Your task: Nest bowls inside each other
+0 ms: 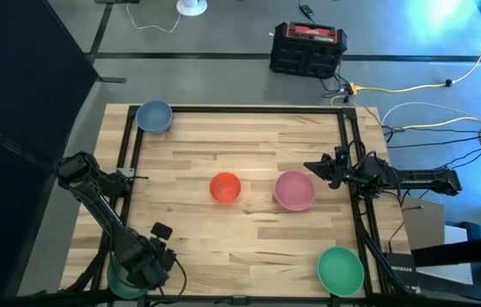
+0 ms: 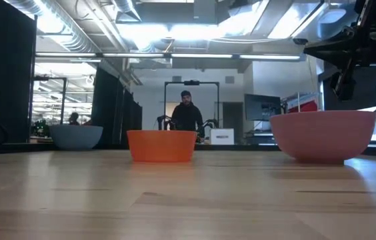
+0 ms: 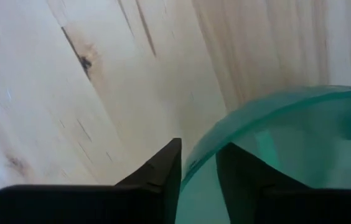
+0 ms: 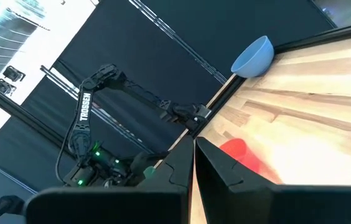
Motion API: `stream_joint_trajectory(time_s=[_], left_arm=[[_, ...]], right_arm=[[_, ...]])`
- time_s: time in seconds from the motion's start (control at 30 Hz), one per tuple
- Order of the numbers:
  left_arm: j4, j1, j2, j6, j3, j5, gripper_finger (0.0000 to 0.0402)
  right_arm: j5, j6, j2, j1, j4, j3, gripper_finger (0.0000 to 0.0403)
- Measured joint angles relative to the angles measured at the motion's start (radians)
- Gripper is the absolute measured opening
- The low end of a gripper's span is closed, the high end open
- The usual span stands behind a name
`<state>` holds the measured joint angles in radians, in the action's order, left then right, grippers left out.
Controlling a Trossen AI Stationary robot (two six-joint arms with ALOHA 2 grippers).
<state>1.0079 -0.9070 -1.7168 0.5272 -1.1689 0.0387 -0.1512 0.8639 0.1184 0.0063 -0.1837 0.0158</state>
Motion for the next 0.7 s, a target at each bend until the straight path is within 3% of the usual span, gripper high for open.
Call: stream_joint_trajectory(time_s=[0.37, 0.7], left_arm=[[0.001, 0.009, 0.003, -0.005, 0.030, -0.027, 0.0010], [0.119, 0.182, 0.067, 0.057, -0.042, -0.082, 0.0004]], right_arm=[[0.007, 0.020, 0.000, 0.000, -0.029, 0.000, 0.0001], [0.030, 0.005, 0.000, 0.000, -0.048, 0.000, 0.0001]])
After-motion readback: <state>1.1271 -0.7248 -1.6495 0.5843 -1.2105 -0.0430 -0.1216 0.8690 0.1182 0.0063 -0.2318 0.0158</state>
